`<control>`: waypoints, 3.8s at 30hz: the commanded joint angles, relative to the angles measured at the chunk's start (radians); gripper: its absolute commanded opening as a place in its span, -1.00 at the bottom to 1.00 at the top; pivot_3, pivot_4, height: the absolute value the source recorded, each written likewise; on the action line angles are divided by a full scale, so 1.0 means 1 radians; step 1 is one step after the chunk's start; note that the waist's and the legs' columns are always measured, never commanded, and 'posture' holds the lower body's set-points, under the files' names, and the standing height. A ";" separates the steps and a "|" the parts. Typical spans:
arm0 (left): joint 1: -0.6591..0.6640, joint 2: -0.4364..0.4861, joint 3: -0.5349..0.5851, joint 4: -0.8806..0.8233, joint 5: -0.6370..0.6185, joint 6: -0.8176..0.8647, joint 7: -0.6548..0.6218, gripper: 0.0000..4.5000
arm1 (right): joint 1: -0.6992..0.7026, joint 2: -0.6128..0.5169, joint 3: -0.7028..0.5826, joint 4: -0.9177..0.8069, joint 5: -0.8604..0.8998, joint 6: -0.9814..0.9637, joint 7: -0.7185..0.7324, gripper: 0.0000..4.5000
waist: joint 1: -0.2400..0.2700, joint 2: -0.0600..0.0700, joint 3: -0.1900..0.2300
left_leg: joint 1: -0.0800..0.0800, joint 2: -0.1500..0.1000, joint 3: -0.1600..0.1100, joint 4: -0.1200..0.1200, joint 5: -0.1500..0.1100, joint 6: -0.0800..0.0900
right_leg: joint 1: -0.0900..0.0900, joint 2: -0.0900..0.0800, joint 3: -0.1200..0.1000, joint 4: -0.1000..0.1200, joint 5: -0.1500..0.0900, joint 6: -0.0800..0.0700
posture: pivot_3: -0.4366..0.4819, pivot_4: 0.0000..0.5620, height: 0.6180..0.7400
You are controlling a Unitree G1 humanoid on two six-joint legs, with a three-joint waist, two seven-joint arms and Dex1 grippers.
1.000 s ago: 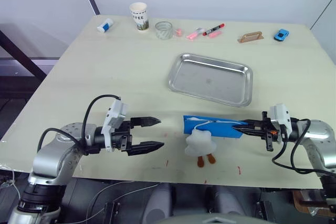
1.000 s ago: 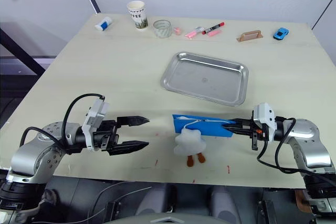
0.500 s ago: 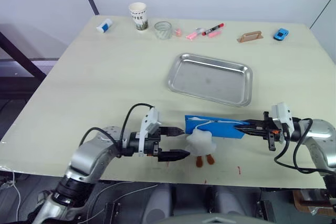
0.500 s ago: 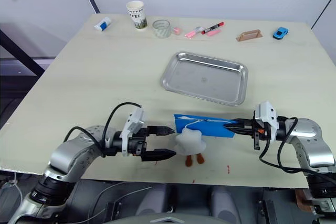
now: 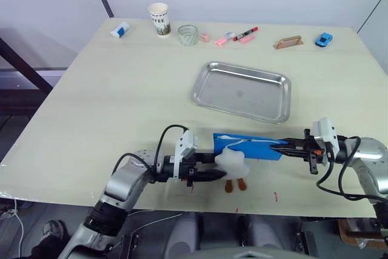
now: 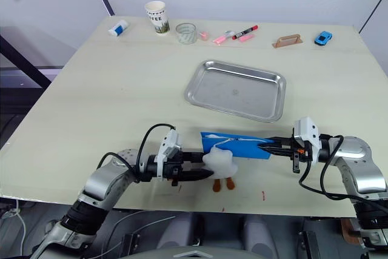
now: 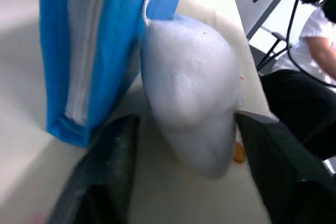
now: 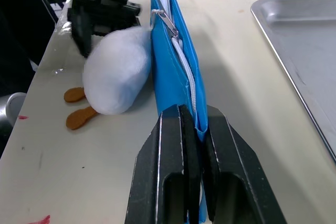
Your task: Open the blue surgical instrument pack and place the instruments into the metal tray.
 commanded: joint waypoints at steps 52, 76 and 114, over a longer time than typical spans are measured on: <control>0.022 0.325 0.340 0.091 -0.078 -0.054 -0.182 -0.99 | -0.036 0.022 -0.034 0.056 0.040 -0.011 0.019 -1.00 | 0.000 0.000 0.000 | 0.000 0.000 0.000 0.000 0.000 0.000 | -0.001 0.000 0.000 0.000 0.000 0.000 | -0.05 -0.47 1.00; 0.003 0.337 0.324 0.274 0.009 -0.207 -0.275 -0.99 | -0.020 0.011 -0.221 -0.134 0.399 0.389 -0.035 -1.00 | 0.001 0.000 0.001 | -0.001 0.001 0.000 -0.001 0.000 0.000 | -0.001 -0.001 -0.001 0.000 0.000 0.000 | -0.05 -0.47 1.00; -0.064 0.361 0.301 0.350 0.039 -0.204 -0.359 0.14 | -0.004 0.027 0.047 -0.043 -0.031 0.040 0.006 -1.00 | -0.001 0.000 0.001 | 0.000 0.001 0.001 -0.001 0.000 0.000 | -0.001 0.001 0.000 0.000 0.000 0.000 | -0.05 -0.47 1.00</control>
